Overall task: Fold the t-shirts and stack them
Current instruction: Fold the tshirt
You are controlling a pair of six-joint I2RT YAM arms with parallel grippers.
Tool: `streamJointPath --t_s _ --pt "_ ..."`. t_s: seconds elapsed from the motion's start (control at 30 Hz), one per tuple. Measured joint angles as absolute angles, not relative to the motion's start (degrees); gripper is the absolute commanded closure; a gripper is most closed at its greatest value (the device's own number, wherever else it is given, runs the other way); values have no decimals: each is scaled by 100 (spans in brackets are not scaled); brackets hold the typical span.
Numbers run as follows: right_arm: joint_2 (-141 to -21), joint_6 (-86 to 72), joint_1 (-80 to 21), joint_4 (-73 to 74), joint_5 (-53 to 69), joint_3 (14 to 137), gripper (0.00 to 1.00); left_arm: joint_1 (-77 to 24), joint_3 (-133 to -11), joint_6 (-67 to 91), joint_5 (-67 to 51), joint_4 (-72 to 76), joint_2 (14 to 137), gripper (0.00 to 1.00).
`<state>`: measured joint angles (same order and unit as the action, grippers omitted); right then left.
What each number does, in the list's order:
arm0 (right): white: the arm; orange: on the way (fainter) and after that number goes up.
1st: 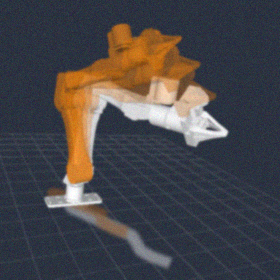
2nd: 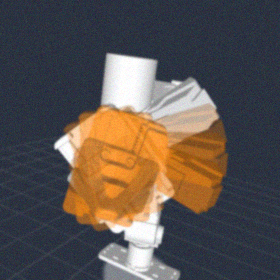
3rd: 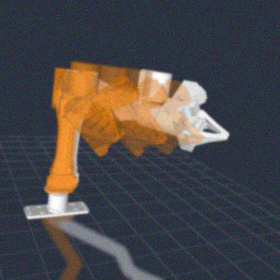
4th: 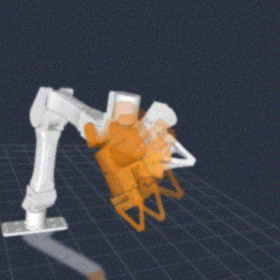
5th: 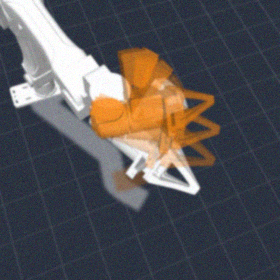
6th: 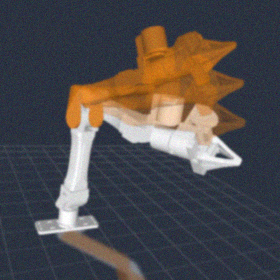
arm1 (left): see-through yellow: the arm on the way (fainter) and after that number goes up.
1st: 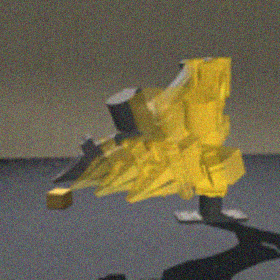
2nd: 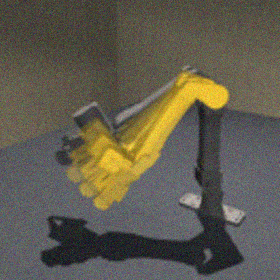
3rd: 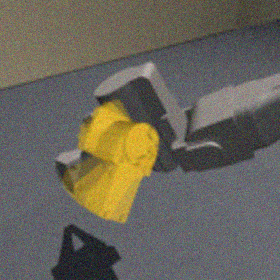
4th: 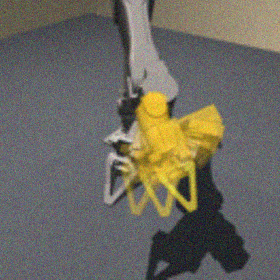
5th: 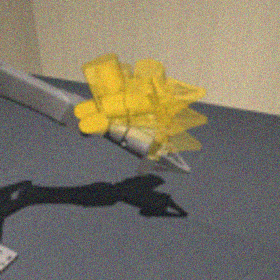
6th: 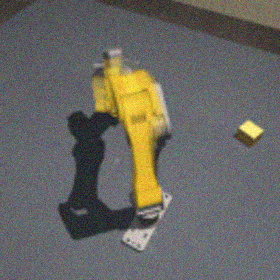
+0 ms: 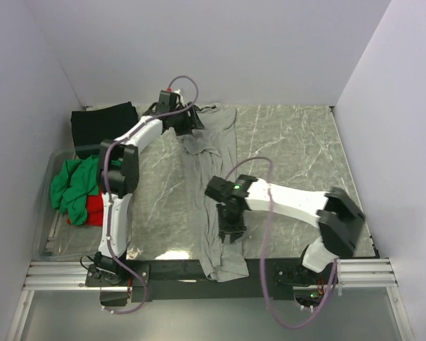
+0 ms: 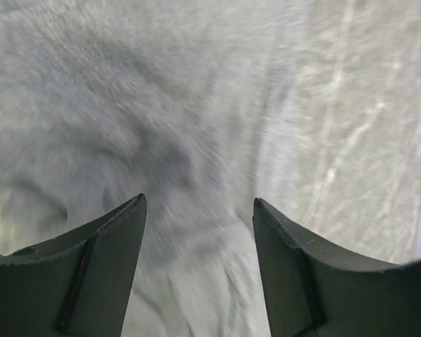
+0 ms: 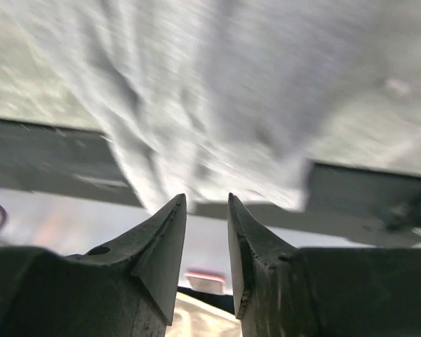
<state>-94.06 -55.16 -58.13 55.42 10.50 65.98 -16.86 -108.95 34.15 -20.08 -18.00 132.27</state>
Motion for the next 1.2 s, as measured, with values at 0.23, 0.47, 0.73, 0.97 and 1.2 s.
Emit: streamJointPath --t_s 0.23,0.47,0.73,0.97,1.2 --pt "-8254 -5000 -5334 5977 989 5603 57 -1780 -9841 3487 -1262 -2351 11102 31" --pt "-8272 -4530 -5332 5850 1153 5358 55 -2143 -7113 3754 -1205 -2731 8646 31" --pt "-8285 -4226 -5339 5365 1667 4818 53 -2429 -4788 4276 -1914 -3116 8219 30" --pt "-8302 -4252 -5520 4910 2073 4394 53 -2541 -4377 4438 -2517 -2893 8178 30" --pt "-8473 -4368 -5767 4445 2224 4228 54 -2757 -3916 4517 -2880 -2740 8125 31"
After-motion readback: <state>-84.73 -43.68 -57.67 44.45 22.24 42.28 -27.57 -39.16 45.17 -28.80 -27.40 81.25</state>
